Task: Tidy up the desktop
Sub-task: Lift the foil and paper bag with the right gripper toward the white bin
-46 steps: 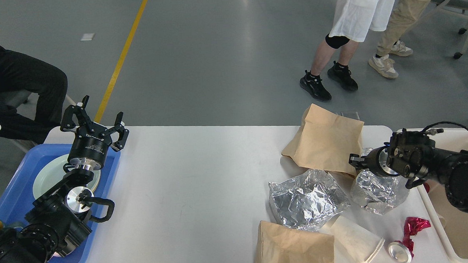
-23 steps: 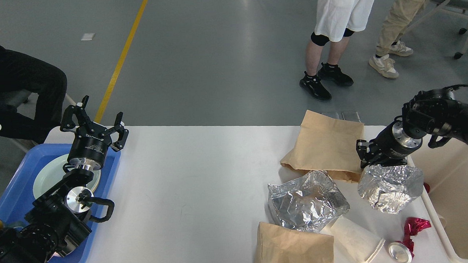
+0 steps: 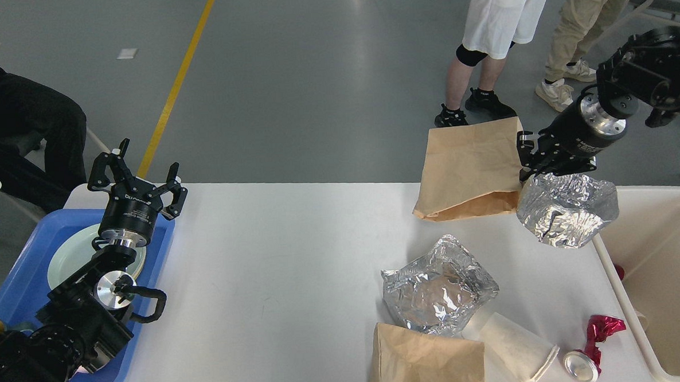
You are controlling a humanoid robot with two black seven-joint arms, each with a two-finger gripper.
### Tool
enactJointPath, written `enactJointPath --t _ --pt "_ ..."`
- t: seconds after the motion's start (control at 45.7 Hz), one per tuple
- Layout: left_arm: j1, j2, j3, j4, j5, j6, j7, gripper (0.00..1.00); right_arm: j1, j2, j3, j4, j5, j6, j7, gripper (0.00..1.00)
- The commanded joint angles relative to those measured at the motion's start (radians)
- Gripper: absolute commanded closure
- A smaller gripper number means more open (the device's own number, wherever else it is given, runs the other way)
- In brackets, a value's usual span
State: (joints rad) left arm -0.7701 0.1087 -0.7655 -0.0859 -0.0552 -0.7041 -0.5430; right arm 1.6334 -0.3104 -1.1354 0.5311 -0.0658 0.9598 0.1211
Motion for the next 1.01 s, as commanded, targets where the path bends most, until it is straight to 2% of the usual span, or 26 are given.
enactJointPath --t 0.0,0.35,0.612,0.984 --pt "0.000 0.000 0.000 0.000 0.000 0.000 0.000 0.04 0.046 0.001 -0.001 0.001 -0.026 0.000 0.000 1.00" --pt "0.000 0.000 0.000 0.000 0.000 0.000 0.000 0.04 0.229 -0.009 -0.007 0.010 -0.123 0.000 -0.001 1.00" --pt "0.000 0.000 0.000 0.000 0.000 0.000 0.000 0.04 0.325 -0.025 -0.151 0.012 -0.131 0.000 -0.001 1.00" --pt "0.000 0.000 0.000 0.000 0.000 0.000 0.000 0.04 0.280 -0.137 -0.221 0.004 -0.132 0.000 0.000 1.00"
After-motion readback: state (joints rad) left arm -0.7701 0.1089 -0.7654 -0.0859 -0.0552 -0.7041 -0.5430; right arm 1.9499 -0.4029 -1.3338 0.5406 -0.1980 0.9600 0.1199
